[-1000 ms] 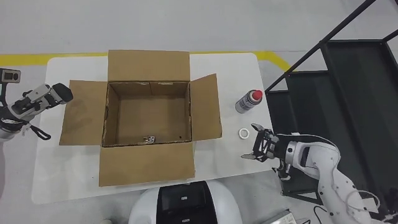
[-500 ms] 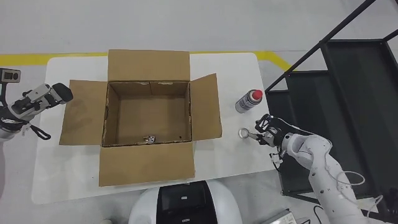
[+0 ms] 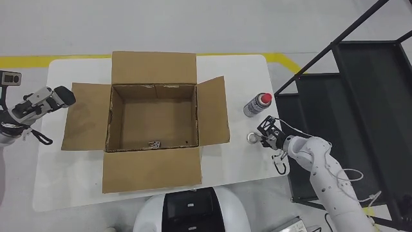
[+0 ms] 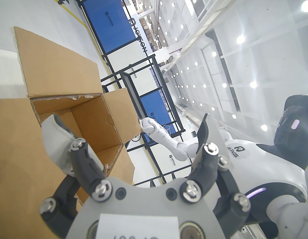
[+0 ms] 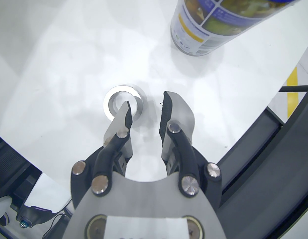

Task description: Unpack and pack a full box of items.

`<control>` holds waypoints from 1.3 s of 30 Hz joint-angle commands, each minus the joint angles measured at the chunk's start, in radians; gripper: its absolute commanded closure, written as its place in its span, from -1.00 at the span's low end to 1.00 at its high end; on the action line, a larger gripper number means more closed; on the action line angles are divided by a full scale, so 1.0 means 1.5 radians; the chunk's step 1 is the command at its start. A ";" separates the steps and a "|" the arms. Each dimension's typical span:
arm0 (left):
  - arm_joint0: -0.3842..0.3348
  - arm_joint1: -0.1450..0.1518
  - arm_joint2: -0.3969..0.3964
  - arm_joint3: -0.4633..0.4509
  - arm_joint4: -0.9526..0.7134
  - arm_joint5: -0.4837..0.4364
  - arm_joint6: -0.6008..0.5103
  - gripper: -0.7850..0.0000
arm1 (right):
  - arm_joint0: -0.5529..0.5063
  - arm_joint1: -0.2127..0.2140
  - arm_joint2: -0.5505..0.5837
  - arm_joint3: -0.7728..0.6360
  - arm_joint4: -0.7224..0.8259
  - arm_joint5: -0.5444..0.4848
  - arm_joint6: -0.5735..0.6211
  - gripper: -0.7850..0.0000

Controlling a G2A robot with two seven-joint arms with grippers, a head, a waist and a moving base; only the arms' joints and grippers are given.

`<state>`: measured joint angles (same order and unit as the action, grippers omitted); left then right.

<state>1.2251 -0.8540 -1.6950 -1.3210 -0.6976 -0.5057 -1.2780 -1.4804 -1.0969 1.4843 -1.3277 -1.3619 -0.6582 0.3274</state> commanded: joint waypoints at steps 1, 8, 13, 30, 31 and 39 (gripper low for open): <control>0.000 0.000 0.000 0.000 0.000 0.000 0.000 -1.00 | 0.002 0.000 -0.005 0.006 0.000 0.001 -0.003 0.27; 0.000 0.000 0.000 0.000 0.000 0.000 0.000 -1.00 | 0.012 0.000 -0.021 0.020 -0.008 0.014 -0.001 0.29; 0.000 0.000 0.000 0.000 0.000 0.000 0.000 -1.00 | 0.021 0.000 -0.032 0.026 -0.014 0.025 0.004 0.60; 0.000 0.000 0.000 0.000 0.000 0.000 0.000 -1.00 | -0.096 0.019 0.012 -0.156 -0.091 0.015 -0.080 1.00; 0.000 0.000 0.000 0.000 0.000 0.000 0.000 -1.00 | -0.119 0.022 0.022 -0.185 -0.096 0.003 -0.096 1.00; 0.000 0.000 0.000 0.000 0.000 0.000 0.000 -1.00 | -0.250 0.037 0.118 -0.386 -0.097 -0.059 -0.211 1.00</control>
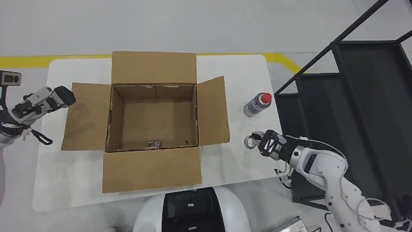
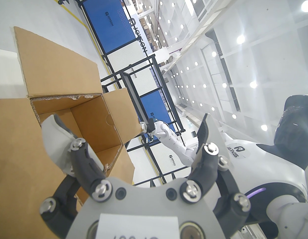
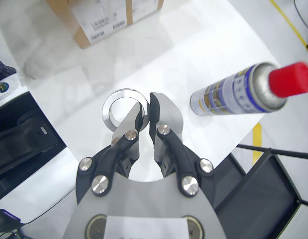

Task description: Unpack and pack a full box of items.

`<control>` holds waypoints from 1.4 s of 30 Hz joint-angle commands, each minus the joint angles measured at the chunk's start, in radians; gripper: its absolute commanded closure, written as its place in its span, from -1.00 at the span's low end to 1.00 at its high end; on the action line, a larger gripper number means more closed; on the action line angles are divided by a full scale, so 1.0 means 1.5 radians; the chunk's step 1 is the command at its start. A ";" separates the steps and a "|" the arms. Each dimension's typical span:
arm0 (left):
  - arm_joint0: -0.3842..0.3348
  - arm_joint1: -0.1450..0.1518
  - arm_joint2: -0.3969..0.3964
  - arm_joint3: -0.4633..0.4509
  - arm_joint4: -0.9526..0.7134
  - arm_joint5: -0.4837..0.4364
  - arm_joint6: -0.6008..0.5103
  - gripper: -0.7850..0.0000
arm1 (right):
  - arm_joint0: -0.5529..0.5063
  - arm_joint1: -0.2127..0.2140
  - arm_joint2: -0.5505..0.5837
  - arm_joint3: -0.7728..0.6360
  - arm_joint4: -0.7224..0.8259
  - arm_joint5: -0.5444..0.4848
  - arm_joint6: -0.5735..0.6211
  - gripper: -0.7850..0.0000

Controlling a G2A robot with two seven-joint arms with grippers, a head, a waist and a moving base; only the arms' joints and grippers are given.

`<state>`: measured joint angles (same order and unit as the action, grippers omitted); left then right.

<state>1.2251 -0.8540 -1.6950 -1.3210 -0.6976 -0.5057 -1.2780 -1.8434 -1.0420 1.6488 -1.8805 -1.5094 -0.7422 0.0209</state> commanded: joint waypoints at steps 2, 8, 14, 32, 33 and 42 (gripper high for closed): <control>0.000 0.000 0.000 0.000 0.000 0.000 0.000 -1.00 | -0.016 0.002 0.025 -0.052 0.009 -0.006 -0.006 1.00; 0.000 0.000 0.000 0.000 0.000 0.000 0.000 -1.00 | 0.047 0.002 0.010 -0.094 0.091 -0.012 0.045 1.00; 0.000 0.000 0.000 0.000 0.000 0.000 0.000 -1.00 | 0.171 -0.003 -0.069 -0.096 0.171 0.034 0.171 1.00; 0.000 0.000 0.000 0.000 0.000 0.000 0.000 -1.00 | 0.495 -0.065 -0.458 0.053 0.203 0.166 0.356 1.00; 0.000 0.000 0.000 0.000 0.000 0.000 0.000 -1.00 | 0.508 -0.070 -0.476 0.068 0.202 0.177 0.359 1.00; 0.000 0.000 0.000 0.000 0.000 0.000 0.000 -1.00 | 0.584 -0.107 -0.568 0.154 0.217 0.226 0.354 -1.00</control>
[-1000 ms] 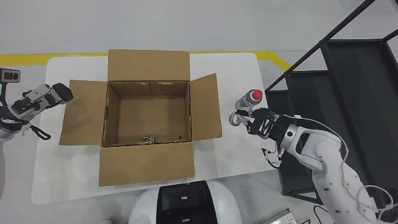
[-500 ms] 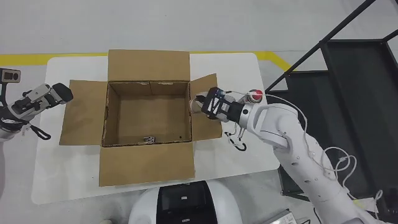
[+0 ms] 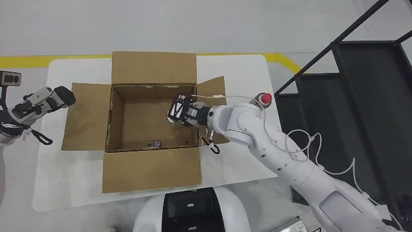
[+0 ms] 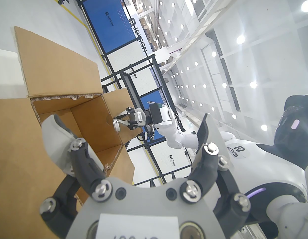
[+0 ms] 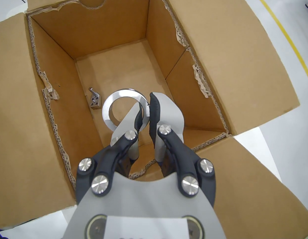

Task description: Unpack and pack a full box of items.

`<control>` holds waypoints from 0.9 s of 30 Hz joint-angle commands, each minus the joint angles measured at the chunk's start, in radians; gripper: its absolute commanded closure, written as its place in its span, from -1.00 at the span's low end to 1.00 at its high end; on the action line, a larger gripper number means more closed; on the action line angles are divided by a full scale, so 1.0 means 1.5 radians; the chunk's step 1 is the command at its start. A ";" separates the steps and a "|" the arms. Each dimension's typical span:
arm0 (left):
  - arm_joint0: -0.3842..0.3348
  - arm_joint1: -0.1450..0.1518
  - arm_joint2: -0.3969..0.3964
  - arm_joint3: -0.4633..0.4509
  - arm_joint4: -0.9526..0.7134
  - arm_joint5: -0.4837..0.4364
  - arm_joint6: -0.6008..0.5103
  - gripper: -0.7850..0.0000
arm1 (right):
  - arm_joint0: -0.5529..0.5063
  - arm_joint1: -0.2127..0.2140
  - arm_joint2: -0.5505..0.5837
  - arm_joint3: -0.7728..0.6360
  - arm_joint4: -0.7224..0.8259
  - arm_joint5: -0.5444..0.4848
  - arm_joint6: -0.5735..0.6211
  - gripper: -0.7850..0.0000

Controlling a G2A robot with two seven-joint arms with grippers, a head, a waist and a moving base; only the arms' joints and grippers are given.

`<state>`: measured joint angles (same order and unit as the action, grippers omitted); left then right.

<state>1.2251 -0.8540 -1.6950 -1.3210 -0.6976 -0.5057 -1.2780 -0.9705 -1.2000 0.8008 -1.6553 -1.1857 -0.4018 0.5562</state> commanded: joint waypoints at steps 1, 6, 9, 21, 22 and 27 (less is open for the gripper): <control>0.000 0.000 0.000 0.000 0.000 0.000 0.000 -1.00 | 0.004 -0.003 -0.005 0.006 0.003 -0.006 -0.007 -1.00; 0.000 0.000 0.000 0.000 0.000 0.000 0.000 -1.00 | -0.012 0.002 0.007 -0.015 0.004 -0.048 -0.031 -1.00; 0.000 0.000 0.000 0.000 0.000 0.000 0.000 -1.00 | -0.045 0.014 0.034 -0.059 -0.013 -0.098 -0.044 -1.00; 0.000 0.000 0.000 0.000 0.000 0.000 0.000 -1.00 | -0.375 0.099 0.409 -0.254 -0.132 -0.226 -0.248 -1.00; 0.000 0.000 0.000 0.000 0.000 0.000 0.000 -1.00 | -0.402 0.102 0.441 -0.254 -0.137 -0.227 -0.277 -1.00; 0.000 0.000 0.000 0.000 0.000 0.000 0.000 -1.00 | -0.493 0.112 0.573 -0.206 -0.126 -0.226 -0.416 -1.00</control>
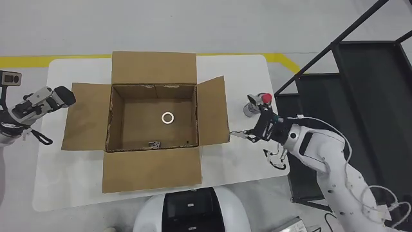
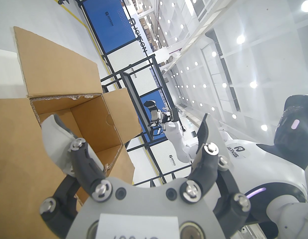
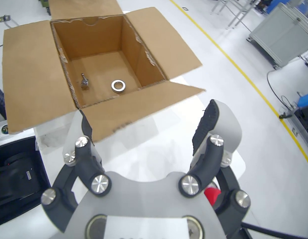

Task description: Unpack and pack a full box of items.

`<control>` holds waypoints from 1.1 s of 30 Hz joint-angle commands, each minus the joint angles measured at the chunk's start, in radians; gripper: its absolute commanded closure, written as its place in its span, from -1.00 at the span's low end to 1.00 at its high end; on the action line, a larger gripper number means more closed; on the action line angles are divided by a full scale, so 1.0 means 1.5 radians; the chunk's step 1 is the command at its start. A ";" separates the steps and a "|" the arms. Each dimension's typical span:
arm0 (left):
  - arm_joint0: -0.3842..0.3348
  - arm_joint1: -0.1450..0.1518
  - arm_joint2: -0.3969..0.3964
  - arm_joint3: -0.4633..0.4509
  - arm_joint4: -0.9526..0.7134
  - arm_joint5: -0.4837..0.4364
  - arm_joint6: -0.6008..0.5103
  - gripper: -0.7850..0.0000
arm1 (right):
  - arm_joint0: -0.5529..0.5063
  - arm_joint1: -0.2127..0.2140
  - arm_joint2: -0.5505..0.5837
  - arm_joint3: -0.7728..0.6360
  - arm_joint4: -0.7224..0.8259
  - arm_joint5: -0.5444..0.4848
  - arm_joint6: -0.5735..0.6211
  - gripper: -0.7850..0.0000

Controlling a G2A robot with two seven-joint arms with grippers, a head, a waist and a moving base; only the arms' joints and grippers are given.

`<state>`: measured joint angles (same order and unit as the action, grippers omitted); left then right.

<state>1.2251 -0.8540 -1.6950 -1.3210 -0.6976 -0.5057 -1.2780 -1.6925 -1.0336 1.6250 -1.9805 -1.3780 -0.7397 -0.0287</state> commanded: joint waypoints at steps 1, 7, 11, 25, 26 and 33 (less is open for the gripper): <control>0.000 0.000 0.000 0.000 0.000 0.000 0.000 -1.00 | -0.022 0.002 0.041 0.024 0.002 0.002 -0.049 -1.00; 0.000 0.000 0.000 0.000 0.000 0.000 0.000 -1.00 | -0.051 0.002 0.087 0.115 0.002 0.034 -0.142 -1.00; 0.000 0.000 0.000 0.000 0.000 0.000 0.000 -1.00 | -0.036 0.001 0.079 0.183 0.011 0.043 -0.149 -1.00; 0.000 0.000 0.000 0.000 0.000 0.000 0.000 -1.00 | 0.112 -0.012 -0.033 0.402 0.065 0.063 -0.070 -1.00; 0.000 0.000 0.000 0.000 0.000 0.000 0.000 -1.00 | 0.121 -0.013 -0.039 0.412 0.066 0.062 -0.067 -1.00; 0.000 0.000 0.000 0.000 0.000 0.000 0.000 -1.00 | 0.183 -0.019 -0.083 0.465 0.073 0.055 -0.048 -1.00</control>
<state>1.2251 -0.8540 -1.6950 -1.3210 -0.6976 -0.5057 -1.2780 -1.4297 -1.0612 1.5067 -1.2933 -1.2722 -0.6577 -0.1021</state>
